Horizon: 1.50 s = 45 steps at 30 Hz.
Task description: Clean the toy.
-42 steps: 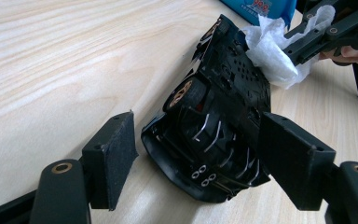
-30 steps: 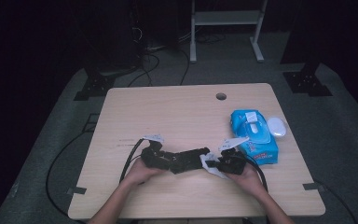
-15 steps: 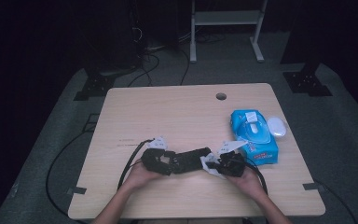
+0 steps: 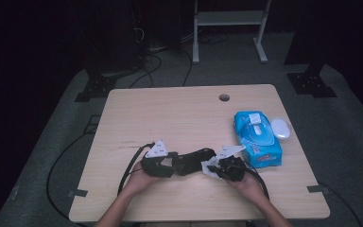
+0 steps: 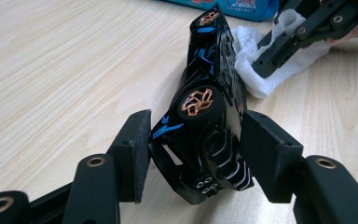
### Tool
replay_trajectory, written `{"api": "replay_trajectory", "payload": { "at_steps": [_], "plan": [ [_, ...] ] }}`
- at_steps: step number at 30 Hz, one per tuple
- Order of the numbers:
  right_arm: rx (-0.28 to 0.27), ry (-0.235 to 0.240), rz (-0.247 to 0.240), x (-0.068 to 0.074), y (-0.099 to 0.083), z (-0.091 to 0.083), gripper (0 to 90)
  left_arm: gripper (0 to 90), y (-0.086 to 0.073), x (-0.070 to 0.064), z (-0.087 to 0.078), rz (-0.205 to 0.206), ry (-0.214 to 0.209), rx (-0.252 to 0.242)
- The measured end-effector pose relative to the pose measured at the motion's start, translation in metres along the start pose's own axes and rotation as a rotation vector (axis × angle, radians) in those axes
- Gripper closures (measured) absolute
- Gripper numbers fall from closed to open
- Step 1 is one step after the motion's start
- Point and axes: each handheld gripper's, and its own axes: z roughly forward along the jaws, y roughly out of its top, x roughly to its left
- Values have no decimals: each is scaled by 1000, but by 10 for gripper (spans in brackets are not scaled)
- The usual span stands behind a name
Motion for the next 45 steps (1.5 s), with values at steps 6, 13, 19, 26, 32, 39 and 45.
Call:
{"api": "replay_trajectory", "payload": {
  "at_steps": [6, 13, 19, 26, 32, 39, 45],
  "plan": [
    [5, 6, 11, -1, -1, 2, 882, 460, 1, -5, -1, 67, 24, -5],
    [11, 14, 28, -5, -1, 2, 880, 536, -1, -9, -5, 113, 3, -47],
    [12, 15, 38, -6, -1, 2, 879, 554, -3, -12, 1, 135, 14, 7],
    [-11, 60, 46, -7, 3, -10, 880, 567, -4, -10, 4, 117, -12, 9],
    [-142, 169, 52, 6, 22, -34, 882, 584, -4, -9, 4, 115, -26, 5],
    [-167, 152, 12, 21, 63, -6, 881, 579, -6, -15, 13, 121, -19, 28],
    [-142, 53, 2, 22, 65, 7, 880, 585, -6, -14, 14, 119, -12, 22]
  ]
}}
